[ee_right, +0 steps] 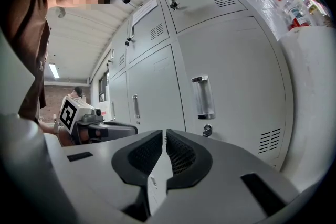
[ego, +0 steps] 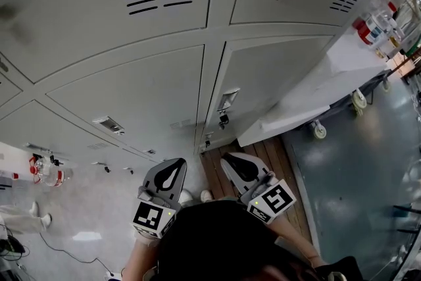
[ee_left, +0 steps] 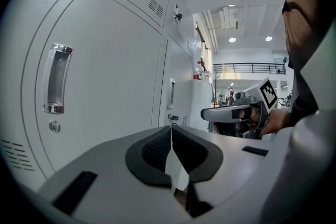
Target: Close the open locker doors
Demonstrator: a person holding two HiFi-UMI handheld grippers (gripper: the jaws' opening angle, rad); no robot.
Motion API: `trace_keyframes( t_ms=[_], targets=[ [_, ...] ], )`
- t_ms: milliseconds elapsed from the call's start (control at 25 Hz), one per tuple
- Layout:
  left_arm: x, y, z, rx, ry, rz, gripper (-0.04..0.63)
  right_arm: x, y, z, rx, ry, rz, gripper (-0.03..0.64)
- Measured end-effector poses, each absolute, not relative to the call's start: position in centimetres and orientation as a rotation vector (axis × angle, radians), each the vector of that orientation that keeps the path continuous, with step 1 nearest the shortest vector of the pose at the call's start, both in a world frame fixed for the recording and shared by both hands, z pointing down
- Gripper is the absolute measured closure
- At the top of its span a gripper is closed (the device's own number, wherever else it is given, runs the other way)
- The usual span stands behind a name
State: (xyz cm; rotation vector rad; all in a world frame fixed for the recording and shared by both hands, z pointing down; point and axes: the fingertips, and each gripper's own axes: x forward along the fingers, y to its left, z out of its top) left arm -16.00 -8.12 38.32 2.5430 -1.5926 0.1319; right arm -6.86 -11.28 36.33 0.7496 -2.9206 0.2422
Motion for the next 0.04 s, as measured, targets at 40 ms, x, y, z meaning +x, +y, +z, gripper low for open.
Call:
trace_keyframes(
  t_ms=[40],
  targets=[
    [-15.94, -8.00, 38.36, 2.545, -1.588, 0.131, 0.575, -6.93, -11.21, 36.42, 0.748, -2.921, 0.248, 0.566]
  ],
)
